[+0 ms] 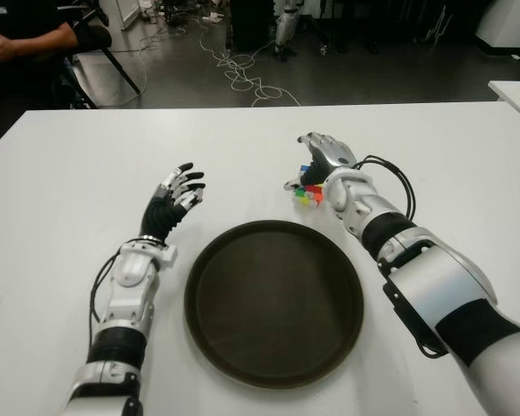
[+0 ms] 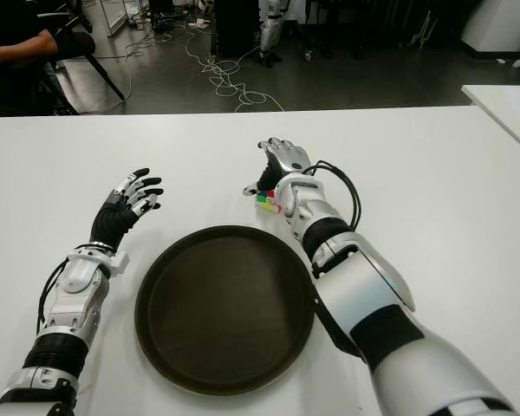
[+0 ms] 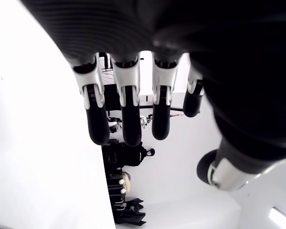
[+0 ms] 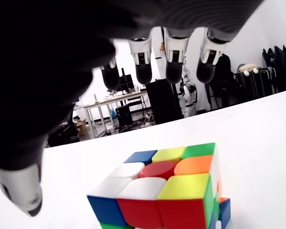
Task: Pick up the Rubik's Cube and put it in the plate
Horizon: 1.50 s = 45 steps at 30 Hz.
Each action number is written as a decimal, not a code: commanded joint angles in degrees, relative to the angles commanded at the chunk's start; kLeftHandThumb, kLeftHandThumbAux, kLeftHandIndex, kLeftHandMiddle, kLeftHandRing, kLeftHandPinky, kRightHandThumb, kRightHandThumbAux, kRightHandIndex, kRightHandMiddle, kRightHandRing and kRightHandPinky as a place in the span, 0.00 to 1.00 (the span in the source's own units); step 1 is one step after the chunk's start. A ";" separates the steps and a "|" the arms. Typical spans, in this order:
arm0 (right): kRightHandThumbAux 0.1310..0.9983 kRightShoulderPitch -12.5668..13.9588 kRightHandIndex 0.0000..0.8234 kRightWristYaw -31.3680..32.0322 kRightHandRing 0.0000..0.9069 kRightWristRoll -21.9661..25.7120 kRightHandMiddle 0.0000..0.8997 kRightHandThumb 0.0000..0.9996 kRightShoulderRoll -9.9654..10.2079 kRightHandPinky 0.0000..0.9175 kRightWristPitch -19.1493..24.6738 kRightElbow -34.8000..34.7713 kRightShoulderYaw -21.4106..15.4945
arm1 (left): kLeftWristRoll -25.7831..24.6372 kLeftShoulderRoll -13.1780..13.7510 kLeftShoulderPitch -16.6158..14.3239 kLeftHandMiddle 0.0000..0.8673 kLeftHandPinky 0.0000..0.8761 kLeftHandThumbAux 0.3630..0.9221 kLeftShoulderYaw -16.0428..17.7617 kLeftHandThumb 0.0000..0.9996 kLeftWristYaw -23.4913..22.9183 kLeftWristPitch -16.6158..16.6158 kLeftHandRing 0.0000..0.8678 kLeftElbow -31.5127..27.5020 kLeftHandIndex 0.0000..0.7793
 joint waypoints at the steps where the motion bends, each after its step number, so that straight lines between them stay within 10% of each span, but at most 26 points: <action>1: 0.59 0.00 0.00 0.03 0.00 -0.11 0.00 0.00 -0.04 0.00 -0.15 -0.01 0.12 | 0.03 0.02 0.01 0.26 0.33 0.55 -0.02 0.31 0.01 0.09 0.27 -0.06 0.18; 45: 0.58 0.80 0.00 3.41 0.00 -0.72 0.00 0.00 -0.80 0.00 0.32 0.42 2.55 | 0.44 0.19 -0.04 0.27 0.31 0.52 -0.28 0.29 0.06 -0.08 0.27 0.16 0.18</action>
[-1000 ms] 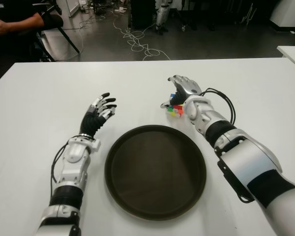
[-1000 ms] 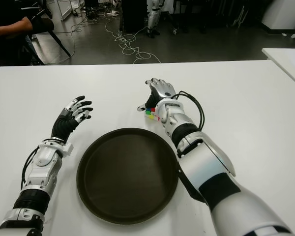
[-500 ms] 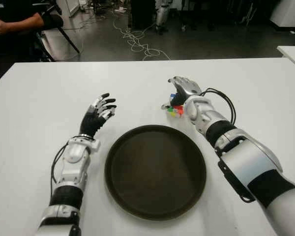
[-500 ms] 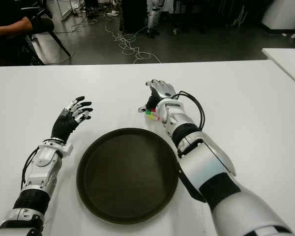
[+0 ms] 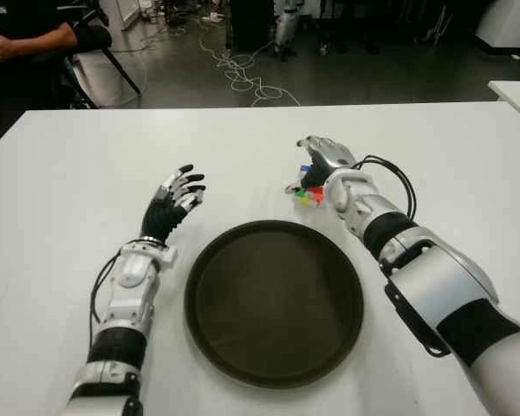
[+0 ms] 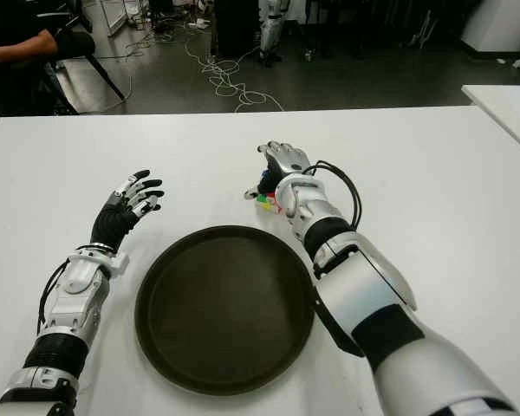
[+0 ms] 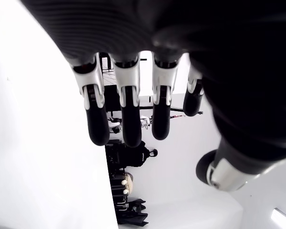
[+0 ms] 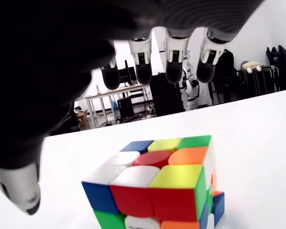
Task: Pick up the Rubik's Cube and put it in the plate
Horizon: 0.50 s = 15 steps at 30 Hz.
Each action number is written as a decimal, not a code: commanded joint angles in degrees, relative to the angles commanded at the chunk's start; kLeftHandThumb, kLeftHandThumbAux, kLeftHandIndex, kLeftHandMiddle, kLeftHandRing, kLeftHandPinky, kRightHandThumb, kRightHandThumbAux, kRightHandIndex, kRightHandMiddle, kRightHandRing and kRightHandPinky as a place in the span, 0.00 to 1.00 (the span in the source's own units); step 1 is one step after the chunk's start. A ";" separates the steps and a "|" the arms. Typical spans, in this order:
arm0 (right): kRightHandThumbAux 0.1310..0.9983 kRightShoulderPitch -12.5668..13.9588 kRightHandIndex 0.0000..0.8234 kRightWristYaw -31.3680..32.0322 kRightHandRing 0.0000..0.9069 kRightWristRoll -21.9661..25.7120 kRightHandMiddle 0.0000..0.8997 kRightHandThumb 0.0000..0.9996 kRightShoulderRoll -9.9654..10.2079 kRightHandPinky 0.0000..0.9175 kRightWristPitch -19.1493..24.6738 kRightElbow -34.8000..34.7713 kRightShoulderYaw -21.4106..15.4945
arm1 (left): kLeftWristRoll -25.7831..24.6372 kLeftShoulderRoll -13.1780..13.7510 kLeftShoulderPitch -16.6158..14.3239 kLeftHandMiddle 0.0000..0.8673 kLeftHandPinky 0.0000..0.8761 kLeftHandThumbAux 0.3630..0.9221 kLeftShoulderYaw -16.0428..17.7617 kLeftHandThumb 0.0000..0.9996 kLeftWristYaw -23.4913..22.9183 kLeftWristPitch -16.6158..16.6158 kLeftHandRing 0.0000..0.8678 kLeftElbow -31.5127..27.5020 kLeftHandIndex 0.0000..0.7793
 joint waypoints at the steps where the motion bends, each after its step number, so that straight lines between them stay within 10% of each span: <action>1: 0.57 0.12 0.00 0.09 0.00 -0.01 0.00 0.00 -0.02 0.00 -0.01 0.03 0.04 | 0.01 -0.01 0.02 0.27 0.32 0.52 -0.02 0.29 0.01 0.05 0.27 -0.06 0.18; 15: 0.57 1.07 0.00 0.23 0.00 0.14 0.00 0.00 -0.22 0.00 -0.62 0.16 -0.02 | -0.13 -0.30 0.15 0.25 0.30 0.53 0.04 0.30 0.21 0.00 0.26 -0.26 0.18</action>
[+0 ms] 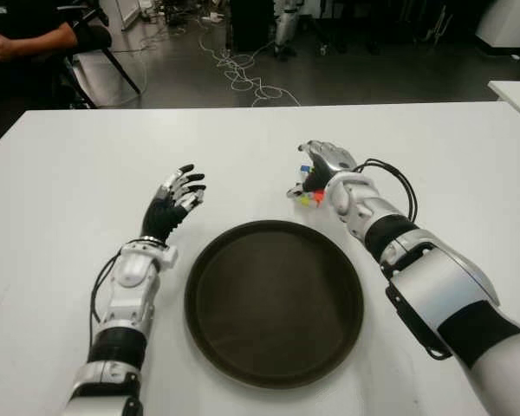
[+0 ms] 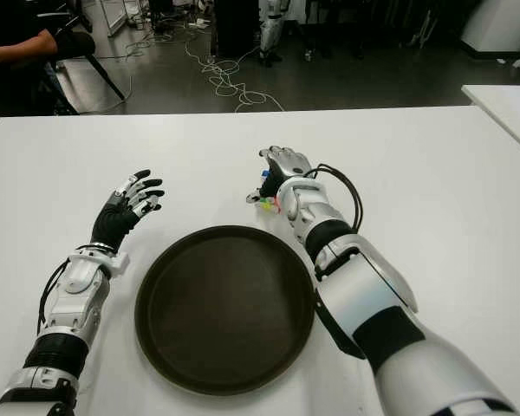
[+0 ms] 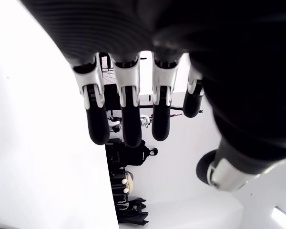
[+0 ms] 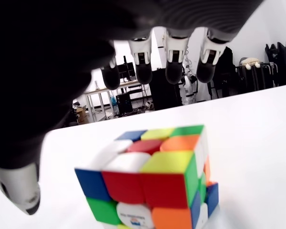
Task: Pick up the Rubik's Cube and put it in the plate
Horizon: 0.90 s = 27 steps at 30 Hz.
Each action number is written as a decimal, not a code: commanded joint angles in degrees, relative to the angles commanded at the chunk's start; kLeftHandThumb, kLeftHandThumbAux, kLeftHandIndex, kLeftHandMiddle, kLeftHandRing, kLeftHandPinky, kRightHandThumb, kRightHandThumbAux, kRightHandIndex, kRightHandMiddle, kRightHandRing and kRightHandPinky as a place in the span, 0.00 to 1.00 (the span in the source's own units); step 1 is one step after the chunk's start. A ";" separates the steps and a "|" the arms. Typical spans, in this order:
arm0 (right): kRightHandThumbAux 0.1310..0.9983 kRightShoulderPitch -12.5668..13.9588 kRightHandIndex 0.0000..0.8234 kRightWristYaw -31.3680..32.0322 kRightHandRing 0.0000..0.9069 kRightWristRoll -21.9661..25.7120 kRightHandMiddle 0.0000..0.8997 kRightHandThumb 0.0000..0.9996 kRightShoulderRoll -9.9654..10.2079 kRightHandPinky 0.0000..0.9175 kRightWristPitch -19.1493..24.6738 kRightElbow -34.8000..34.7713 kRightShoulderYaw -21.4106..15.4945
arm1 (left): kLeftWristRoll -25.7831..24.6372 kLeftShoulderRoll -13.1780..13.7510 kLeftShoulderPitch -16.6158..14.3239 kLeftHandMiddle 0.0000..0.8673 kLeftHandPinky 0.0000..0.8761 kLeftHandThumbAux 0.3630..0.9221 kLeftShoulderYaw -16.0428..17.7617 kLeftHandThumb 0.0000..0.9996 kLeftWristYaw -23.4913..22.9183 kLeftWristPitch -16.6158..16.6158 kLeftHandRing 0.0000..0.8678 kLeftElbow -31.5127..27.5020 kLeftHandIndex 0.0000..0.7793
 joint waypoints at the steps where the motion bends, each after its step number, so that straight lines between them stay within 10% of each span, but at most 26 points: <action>1: 0.57 0.06 0.01 0.07 0.00 -0.01 0.00 0.00 -0.03 0.00 -0.05 0.01 0.01 | 0.02 -0.01 -0.01 0.25 0.30 0.53 0.01 0.30 0.06 0.00 0.26 0.01 0.18; 27: 0.63 2.70 0.06 0.72 0.02 0.15 0.02 0.00 -1.04 0.00 -0.28 0.41 -0.49 | -0.06 -0.15 0.41 0.27 0.32 0.52 -0.10 0.32 -0.18 0.05 0.28 -0.63 0.18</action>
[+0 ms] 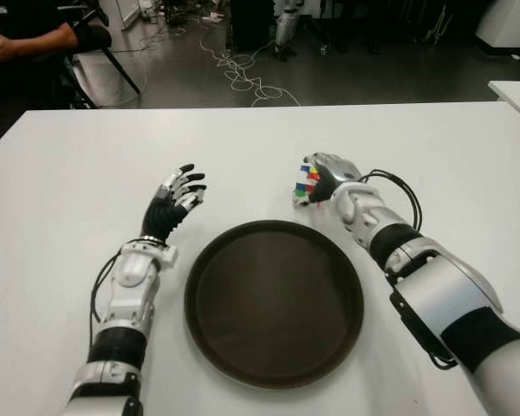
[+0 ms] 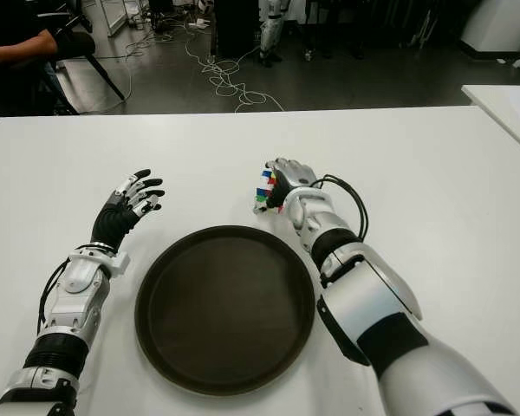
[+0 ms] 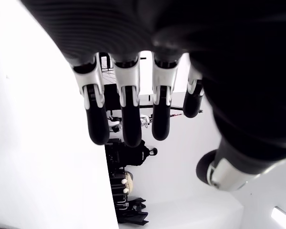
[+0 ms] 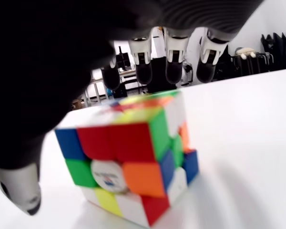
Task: Pick up the Rubik's Cube and put it in the plate
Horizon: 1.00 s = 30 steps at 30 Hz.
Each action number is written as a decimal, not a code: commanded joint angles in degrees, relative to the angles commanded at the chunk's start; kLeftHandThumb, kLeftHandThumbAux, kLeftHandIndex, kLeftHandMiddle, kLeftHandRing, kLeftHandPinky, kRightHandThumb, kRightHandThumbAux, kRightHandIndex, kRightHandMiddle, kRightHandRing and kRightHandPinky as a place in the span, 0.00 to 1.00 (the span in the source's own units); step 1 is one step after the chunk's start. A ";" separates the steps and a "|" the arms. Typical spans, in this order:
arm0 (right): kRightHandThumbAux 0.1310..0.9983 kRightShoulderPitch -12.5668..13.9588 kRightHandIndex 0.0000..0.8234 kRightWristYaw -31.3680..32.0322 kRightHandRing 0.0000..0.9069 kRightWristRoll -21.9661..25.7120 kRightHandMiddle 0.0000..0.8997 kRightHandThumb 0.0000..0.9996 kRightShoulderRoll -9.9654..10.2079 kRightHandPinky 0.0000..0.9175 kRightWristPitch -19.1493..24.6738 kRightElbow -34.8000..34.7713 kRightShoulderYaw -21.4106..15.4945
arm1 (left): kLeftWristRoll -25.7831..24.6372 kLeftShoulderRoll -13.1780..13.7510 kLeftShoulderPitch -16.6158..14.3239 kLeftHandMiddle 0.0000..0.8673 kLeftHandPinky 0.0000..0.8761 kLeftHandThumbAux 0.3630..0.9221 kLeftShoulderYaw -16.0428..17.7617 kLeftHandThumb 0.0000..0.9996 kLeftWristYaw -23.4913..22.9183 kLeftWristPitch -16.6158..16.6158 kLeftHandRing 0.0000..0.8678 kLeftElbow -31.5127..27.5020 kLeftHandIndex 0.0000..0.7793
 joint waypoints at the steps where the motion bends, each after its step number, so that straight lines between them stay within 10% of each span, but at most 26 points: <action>1: 0.63 0.05 0.06 0.01 0.02 -0.04 0.02 0.00 -0.01 0.00 0.00 0.01 0.04 | -0.02 0.00 0.02 0.27 0.32 0.53 0.00 0.32 -0.03 0.01 0.28 -0.03 0.18; 30: 0.76 3.39 0.21 -5.31 0.22 -0.04 0.20 0.00 -1.06 0.20 -3.54 0.33 -0.54 | -0.41 -0.45 0.28 0.28 0.34 0.55 0.08 0.33 0.23 0.33 0.29 -0.62 0.18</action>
